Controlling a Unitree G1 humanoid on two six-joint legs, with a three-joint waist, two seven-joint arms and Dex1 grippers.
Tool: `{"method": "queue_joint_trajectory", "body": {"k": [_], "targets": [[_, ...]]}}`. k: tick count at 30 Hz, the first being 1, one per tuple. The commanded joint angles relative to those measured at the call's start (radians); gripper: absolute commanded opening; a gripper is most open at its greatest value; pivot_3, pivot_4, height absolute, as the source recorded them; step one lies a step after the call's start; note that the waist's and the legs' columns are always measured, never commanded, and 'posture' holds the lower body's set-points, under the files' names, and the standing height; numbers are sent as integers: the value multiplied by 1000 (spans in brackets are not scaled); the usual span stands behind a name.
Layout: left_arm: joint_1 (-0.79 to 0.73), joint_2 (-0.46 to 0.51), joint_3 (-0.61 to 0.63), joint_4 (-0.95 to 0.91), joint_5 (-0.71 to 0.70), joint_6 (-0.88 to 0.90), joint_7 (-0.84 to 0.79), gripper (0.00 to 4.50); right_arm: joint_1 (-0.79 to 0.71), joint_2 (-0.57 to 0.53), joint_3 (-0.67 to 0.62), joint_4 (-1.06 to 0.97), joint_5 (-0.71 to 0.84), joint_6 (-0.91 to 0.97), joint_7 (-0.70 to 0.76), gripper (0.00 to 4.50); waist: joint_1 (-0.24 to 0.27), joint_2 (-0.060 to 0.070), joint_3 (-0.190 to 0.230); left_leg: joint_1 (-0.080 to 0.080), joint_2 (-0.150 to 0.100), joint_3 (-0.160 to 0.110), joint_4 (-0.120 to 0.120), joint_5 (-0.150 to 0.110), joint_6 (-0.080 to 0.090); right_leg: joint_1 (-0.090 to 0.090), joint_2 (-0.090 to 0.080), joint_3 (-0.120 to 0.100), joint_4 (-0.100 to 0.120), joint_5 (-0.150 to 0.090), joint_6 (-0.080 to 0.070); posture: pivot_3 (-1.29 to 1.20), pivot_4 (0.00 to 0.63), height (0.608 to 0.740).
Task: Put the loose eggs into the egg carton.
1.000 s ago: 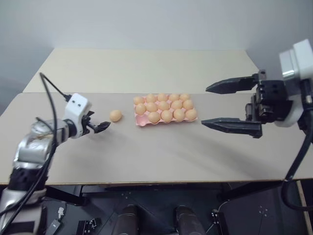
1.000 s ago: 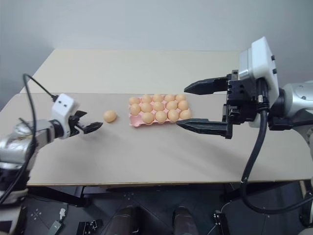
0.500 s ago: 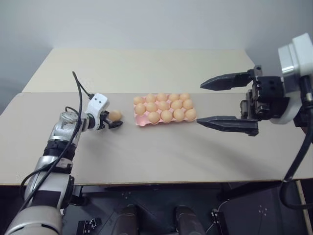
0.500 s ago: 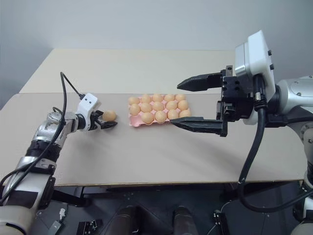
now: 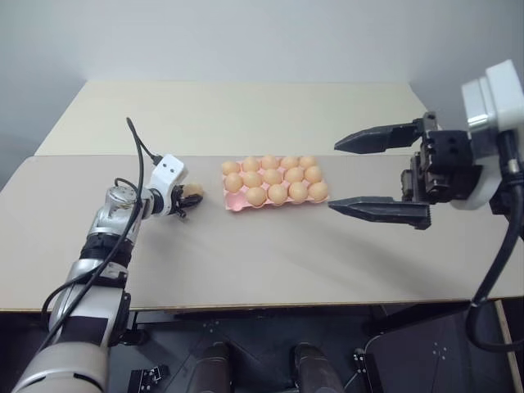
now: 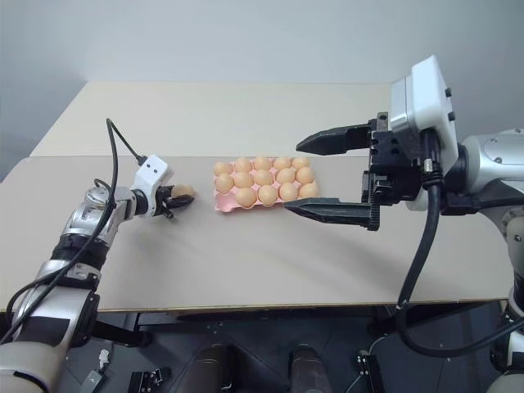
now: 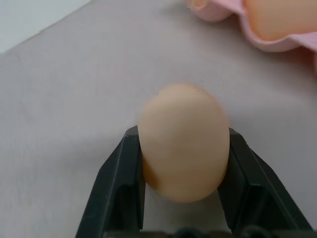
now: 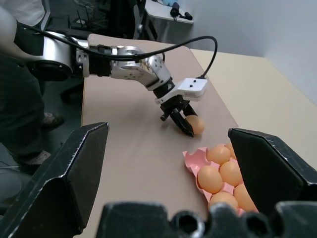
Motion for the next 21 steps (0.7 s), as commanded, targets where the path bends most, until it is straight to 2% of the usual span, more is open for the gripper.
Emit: {"method": "queue_joint_trajectory", "body": {"k": [1,8,21], "targets": [[19,7,27,-225,-38,39,-22,1565,5,-27,-55,-19,13,1,-11,4500,1,0,0,0,0,0,0,0,0,0,0,0,0,0,0,0,150,740],[49,-29,-13,-425,-67,136,-56,1554,31,-59,-94,-25,34,15,-29,4500,8,0,0,0,0,-1,0,0,0,1,0,-1,0,0,0,0,150,740],[27,-69,-89,-351,-19,104,-86,1554,59,-79,-118,-48,64,19,-65,4500,1,0,0,1,0,-1,0,0,0,1,0,0,0,0,0,0,150,740]]}}
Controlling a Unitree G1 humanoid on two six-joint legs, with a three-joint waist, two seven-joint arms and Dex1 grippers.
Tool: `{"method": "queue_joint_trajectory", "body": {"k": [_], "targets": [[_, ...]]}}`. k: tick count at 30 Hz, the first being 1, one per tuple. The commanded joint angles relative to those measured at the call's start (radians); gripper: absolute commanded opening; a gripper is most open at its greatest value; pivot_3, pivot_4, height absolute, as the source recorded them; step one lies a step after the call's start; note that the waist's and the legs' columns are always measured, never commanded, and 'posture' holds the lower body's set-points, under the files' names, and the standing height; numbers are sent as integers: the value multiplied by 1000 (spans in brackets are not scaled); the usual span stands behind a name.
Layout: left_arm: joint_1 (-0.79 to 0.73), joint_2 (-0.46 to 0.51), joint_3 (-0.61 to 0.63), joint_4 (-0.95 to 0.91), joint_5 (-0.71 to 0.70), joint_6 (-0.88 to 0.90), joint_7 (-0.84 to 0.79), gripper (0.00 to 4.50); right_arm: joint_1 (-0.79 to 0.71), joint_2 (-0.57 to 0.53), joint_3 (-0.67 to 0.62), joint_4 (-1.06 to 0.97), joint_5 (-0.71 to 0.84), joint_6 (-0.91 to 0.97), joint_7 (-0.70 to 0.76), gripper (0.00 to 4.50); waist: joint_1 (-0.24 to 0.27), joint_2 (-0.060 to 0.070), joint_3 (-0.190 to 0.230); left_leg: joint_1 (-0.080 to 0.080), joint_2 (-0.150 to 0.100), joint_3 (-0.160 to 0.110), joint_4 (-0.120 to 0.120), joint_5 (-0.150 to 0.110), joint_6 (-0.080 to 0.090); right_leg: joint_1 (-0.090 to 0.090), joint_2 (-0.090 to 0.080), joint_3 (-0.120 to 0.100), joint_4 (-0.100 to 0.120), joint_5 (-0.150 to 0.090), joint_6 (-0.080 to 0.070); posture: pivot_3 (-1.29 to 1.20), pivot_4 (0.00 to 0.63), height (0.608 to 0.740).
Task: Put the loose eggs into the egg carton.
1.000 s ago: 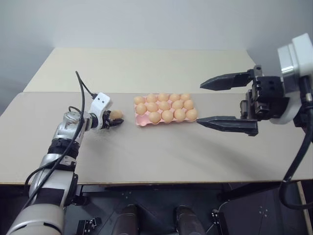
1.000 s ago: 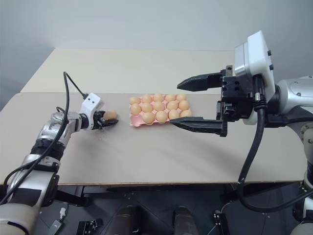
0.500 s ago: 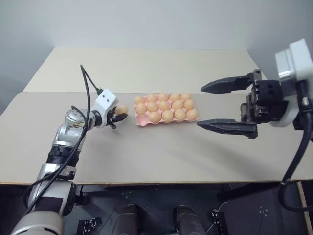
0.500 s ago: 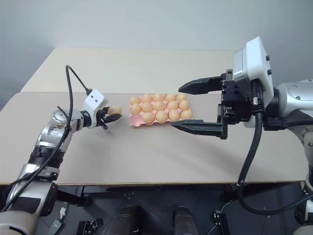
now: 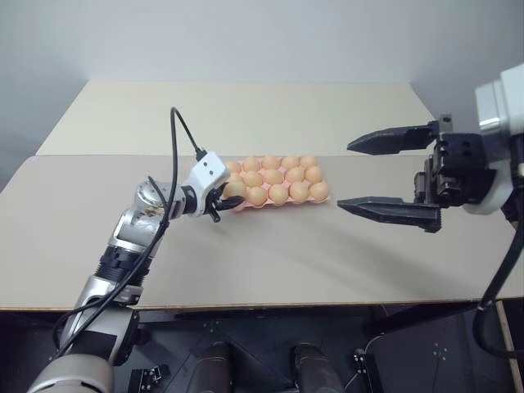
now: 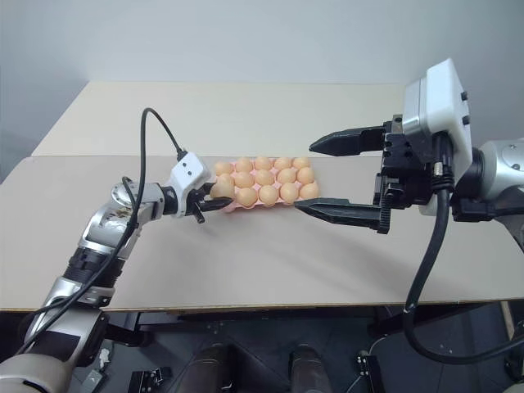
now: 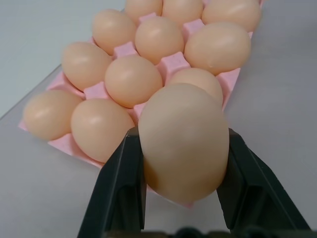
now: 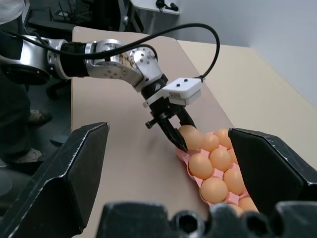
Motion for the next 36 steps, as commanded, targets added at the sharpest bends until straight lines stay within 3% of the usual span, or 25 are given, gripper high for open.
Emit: {"method": "queue_joint_trajectory", "body": {"k": [1,2,11,22,27,32,36], "targets": [[-25,7,5,-4,6,-18,-19,1554,6,-20,-51,-19,20,1,-10,4500,-1,0,0,0,0,0,0,0,0,0,0,0,0,0,0,0,150,740],[-24,10,7,-5,4,-17,-23,1554,9,-21,-52,-19,21,1,-12,4500,0,0,0,0,0,0,0,0,0,0,0,0,0,0,0,0,150,740],[-27,16,25,-17,11,-23,-11,4436,15,-22,-47,-19,19,-7,-11,4500,0,0,0,0,0,0,0,0,0,0,0,0,0,0,0,0,150,740],[28,122,133,-199,-36,50,4,4436,33,-23,-59,-22,14,-10,-12,4500,-2,0,0,0,0,0,0,0,0,0,0,0,0,0,0,0,150,740],[128,222,256,-344,-88,125,8,4436,54,-35,-84,-25,15,-7,-15,4500,-5,0,0,0,1,-1,0,0,0,0,0,0,0,0,0,0,150,740],[250,312,454,-477,-165,240,34,4436,105,-46,-123,-30,14,-7,-20,4500,-3,0,0,0,1,-1,0,0,0,0,0,0,0,0,0,0,150,740],[343,326,600,-555,-218,309,79,4436,160,-30,-157,-44,9,-11,-49,4500,-1,0,0,0,1,-1,0,0,0,0,0,0,0,0,0,0,150,740]]}}
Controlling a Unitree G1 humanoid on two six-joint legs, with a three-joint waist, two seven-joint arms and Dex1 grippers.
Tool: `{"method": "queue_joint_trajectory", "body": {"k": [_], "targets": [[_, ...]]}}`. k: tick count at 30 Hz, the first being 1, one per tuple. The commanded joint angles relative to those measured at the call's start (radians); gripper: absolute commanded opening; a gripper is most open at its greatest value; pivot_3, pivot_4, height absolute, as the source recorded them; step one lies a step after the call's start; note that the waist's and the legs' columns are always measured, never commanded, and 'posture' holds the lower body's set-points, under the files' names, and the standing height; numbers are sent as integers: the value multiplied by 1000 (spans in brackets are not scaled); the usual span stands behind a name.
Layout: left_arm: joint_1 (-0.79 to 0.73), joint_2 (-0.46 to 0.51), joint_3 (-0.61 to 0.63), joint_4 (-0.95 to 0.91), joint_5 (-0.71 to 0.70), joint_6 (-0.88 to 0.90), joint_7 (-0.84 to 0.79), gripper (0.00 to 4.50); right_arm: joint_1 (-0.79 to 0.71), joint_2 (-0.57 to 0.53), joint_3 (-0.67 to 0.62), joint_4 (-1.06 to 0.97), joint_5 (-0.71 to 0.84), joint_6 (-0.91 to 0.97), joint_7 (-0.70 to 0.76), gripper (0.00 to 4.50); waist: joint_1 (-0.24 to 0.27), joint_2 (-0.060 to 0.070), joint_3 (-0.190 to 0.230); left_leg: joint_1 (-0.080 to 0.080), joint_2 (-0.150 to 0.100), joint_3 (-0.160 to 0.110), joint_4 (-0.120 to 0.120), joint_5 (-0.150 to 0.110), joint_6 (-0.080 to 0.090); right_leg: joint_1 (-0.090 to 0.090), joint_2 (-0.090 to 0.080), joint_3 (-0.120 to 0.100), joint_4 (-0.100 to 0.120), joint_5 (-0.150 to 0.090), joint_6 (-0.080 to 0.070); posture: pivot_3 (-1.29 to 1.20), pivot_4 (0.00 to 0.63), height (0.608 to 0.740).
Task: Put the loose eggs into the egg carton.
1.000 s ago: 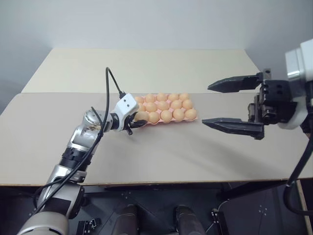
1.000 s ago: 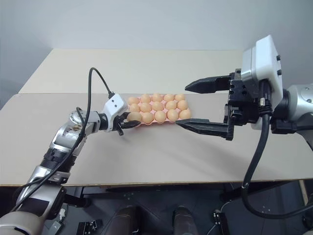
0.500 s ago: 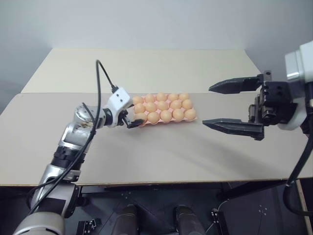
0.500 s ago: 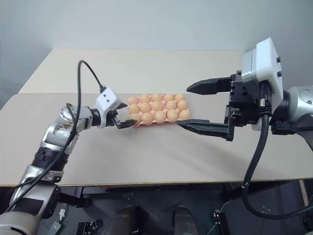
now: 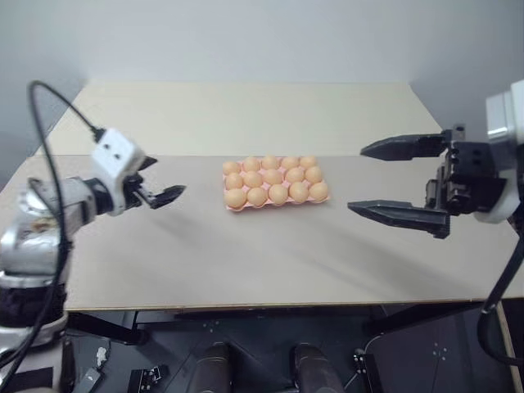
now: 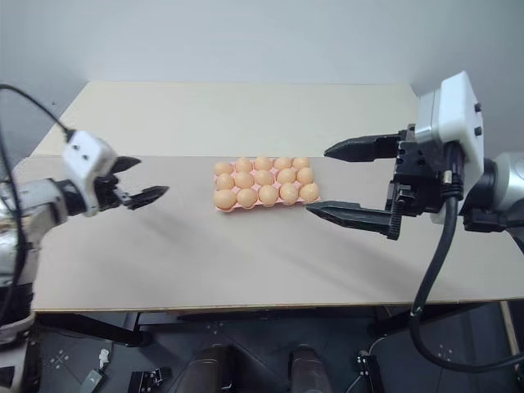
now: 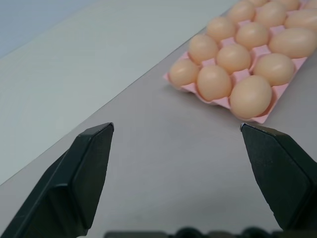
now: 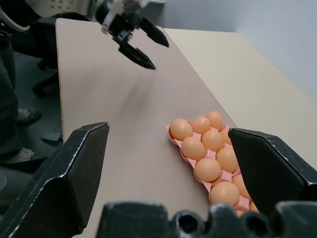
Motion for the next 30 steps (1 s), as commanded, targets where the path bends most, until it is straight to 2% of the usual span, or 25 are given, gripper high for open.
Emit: {"method": "queue_joint_trajectory", "body": {"k": [1,3,6,9,11,14,18,23,25,30], "targets": [[65,2,160,-101,-51,58,63,4436,43,11,-69,-27,2,-11,-39,4500,1,0,0,1,0,0,0,0,0,1,0,0,0,0,0,0,150,740],[110,-21,229,-142,-69,70,103,4436,80,29,-87,-35,-1,-16,-65,4500,1,0,0,1,0,0,0,0,0,1,0,0,0,0,0,0,150,740],[182,-60,283,-194,-69,25,150,4436,143,124,-96,-75,-53,-53,-198,4500,1,-2,-1,1,0,0,0,0,0,2,0,0,0,0,0,0,150,740],[232,-146,331,-249,-86,11,232,4436,241,317,-79,-155,-152,-150,-369,4500,3,-5,-4,2,0,0,0,0,0,2,0,0,0,0,0,0,150,740],[262,-209,334,-289,-77,-15,291,4436,299,413,-74,-174,-186,-196,-418,4500,4,-5,-4,1,0,-1,0,0,0,1,0,0,1,0,0,0,150,740],[324,-392,349,-353,-54,-119,435,4436,442,645,51,-174,-448,-408,-565,4500,4,-10,-9,2,-1,-1,0,0,-1,3,0,0,-1,1,1,0,150,740],[425,-520,289,-399,16,-266,522,4436,556,804,163,-73,-704,-639,-636,4500,-1,-12,-13,2,-1,0,0,0,-2,2,-1,2,1,1,0,0,150,740],[492,-646,166,-411,160,-455,664,4436,607,853,172,94,-801,-804,-627,4500,-1,-12,-14,16,0,2,0,0,-2,17,0,2,-2,1,-2,0,150,740],[523,-672,109,-404,223,-541,694,4436,614,853,165,132,-805,-817,-620,4500,-1,-12,-14,19,1,2,0,0,-2,19,0,1,-4,-2,-7,0,150,740],[600,-744,26,-421,280,-588,765,4436,628,842,162,116,-784,-794,-607,4500,-2,-11,-15,18,1,3,0,0,-2,19,0,2,-4,-2,-8,0,150,740]]}}
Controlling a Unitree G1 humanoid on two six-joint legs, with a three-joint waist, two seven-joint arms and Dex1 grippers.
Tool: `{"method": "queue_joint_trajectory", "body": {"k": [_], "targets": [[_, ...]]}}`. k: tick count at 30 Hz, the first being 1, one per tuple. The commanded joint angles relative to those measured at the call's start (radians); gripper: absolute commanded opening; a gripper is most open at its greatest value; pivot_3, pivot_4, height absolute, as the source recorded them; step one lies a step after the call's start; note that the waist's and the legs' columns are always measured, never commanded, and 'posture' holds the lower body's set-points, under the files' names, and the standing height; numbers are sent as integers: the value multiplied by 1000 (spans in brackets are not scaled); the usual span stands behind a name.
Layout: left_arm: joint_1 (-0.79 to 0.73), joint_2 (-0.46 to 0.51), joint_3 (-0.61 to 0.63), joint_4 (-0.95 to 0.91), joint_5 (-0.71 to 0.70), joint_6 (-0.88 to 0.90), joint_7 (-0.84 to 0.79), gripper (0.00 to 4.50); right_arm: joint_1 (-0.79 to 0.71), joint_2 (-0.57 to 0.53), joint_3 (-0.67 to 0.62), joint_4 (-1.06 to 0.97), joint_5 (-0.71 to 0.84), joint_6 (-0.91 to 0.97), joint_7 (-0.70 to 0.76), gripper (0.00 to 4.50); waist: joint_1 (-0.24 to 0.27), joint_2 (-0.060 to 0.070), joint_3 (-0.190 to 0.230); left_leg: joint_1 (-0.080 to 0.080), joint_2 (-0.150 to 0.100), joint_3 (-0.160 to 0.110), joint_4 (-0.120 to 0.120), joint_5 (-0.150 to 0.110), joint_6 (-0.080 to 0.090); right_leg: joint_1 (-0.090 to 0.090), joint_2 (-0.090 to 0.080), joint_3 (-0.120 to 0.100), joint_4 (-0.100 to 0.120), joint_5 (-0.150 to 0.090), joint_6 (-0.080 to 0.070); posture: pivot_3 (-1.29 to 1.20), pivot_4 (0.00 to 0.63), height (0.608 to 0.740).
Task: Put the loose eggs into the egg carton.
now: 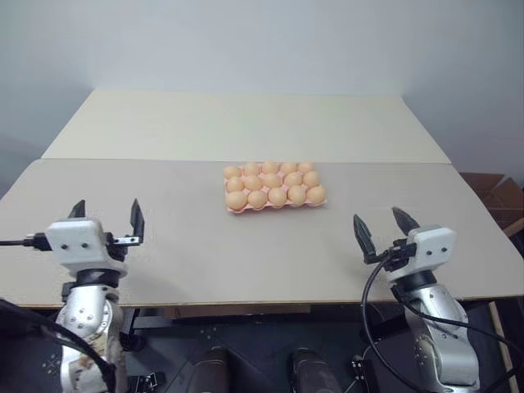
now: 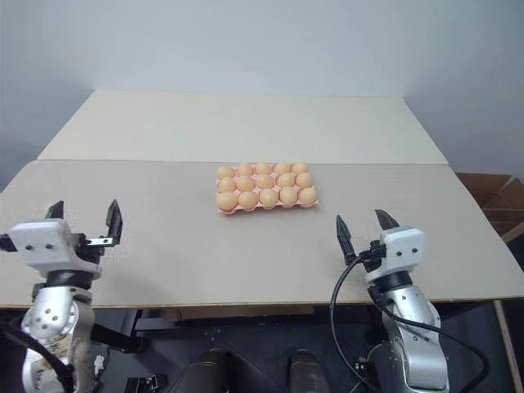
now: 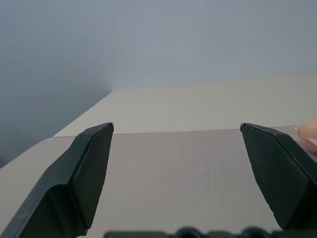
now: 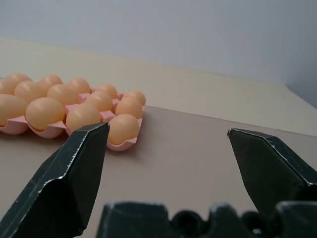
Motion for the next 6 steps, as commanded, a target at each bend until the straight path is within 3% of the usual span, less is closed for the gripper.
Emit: {"method": "queue_joint_trajectory", "body": {"k": [1,6], "targets": [[50,-39,-55,-40,62,-52,60,4436,7,-11,-26,-58,19,-4,3,4500,-2,0,0,0,0,0,0,0,0,0,0,0,0,0,1,0,150,740],[56,-47,-91,-28,100,-70,91,4436,-5,-8,-33,-82,40,46,-23,4500,0,0,0,-1,0,-1,-2,0,0,-1,1,0,0,0,3,0,150,740]]}}
